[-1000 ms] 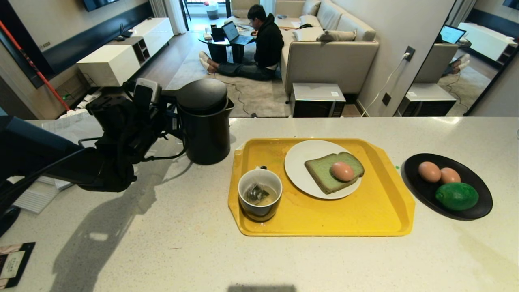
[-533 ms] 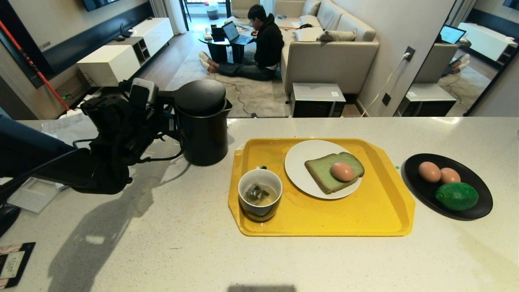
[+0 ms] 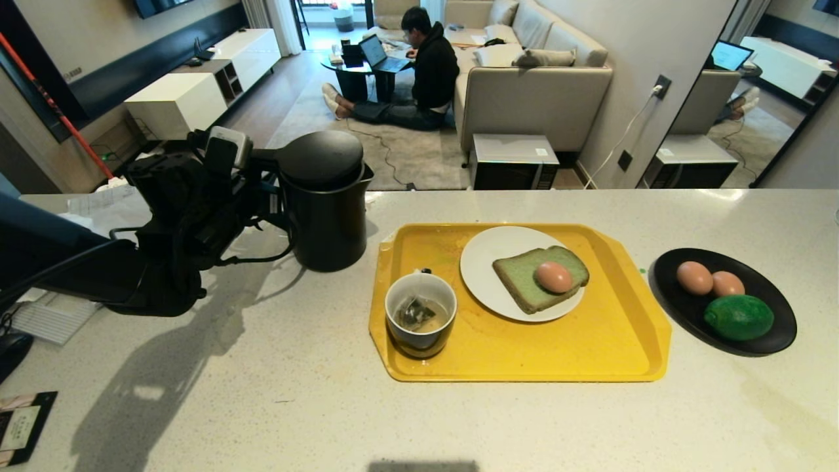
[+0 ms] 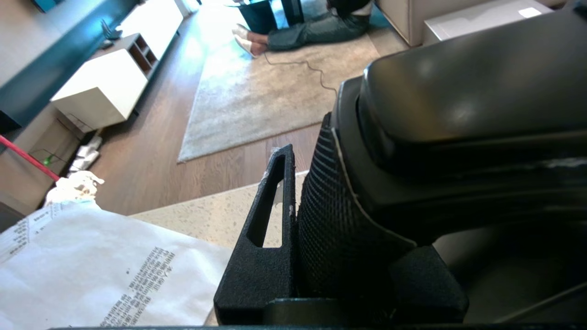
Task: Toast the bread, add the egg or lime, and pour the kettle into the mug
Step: Put the kettle back
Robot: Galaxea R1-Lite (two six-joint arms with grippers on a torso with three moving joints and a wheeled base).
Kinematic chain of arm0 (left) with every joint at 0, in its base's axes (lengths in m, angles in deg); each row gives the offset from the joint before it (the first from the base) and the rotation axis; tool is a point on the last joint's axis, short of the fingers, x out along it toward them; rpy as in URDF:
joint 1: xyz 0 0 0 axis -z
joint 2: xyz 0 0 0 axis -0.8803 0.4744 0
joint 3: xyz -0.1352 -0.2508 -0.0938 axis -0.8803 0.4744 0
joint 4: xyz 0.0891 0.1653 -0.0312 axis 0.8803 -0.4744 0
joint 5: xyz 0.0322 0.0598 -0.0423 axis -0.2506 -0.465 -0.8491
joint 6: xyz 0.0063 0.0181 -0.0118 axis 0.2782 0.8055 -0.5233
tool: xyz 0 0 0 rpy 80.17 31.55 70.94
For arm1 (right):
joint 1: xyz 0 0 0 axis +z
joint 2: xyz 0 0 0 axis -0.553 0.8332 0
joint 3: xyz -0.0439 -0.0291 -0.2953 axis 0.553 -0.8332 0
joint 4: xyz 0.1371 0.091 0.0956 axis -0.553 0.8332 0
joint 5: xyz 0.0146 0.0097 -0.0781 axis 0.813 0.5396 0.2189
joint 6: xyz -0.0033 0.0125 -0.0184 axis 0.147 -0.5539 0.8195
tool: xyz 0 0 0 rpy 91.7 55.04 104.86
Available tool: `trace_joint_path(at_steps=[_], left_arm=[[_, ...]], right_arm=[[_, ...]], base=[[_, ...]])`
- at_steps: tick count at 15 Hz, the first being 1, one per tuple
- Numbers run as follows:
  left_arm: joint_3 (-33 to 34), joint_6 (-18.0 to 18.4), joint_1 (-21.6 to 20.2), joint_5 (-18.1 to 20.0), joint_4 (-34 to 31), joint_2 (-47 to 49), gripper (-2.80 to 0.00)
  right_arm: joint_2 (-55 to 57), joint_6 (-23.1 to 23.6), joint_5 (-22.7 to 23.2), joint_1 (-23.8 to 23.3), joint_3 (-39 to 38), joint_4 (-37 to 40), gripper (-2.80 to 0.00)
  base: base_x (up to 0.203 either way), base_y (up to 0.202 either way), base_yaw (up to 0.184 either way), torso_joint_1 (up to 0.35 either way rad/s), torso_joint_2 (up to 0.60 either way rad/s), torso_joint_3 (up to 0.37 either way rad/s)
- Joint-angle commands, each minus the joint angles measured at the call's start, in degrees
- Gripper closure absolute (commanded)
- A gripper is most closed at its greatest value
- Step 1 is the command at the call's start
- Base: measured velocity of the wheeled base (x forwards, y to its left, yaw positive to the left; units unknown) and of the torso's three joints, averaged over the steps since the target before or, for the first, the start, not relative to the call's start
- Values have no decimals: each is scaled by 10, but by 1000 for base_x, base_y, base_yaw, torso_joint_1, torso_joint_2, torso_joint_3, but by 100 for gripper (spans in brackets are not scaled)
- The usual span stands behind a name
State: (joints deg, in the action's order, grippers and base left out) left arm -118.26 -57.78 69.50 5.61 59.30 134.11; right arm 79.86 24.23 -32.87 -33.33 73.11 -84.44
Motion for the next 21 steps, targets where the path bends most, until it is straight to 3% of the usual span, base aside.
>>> trace_joint_path(at_steps=[1,12,13,21], left_arm=[[1,1,1,0,-9,-7,0],[53,1,0,5,-5,-28,0],[60,1,0,5,-5,-32,-280],[145,1,-9,4,9,-84,-280]], right_arm=[[0,1,0,0,0,0,0],[0,1,0,0,0,0,0],[0,1,0,0,0,0,0],[0,0,0,0,0,0,0]], base=[[0,0,0,0,0,0],[0,0,0,0,0,0],[0,0,0,0,0,0],[0,0,0,0,0,0]])
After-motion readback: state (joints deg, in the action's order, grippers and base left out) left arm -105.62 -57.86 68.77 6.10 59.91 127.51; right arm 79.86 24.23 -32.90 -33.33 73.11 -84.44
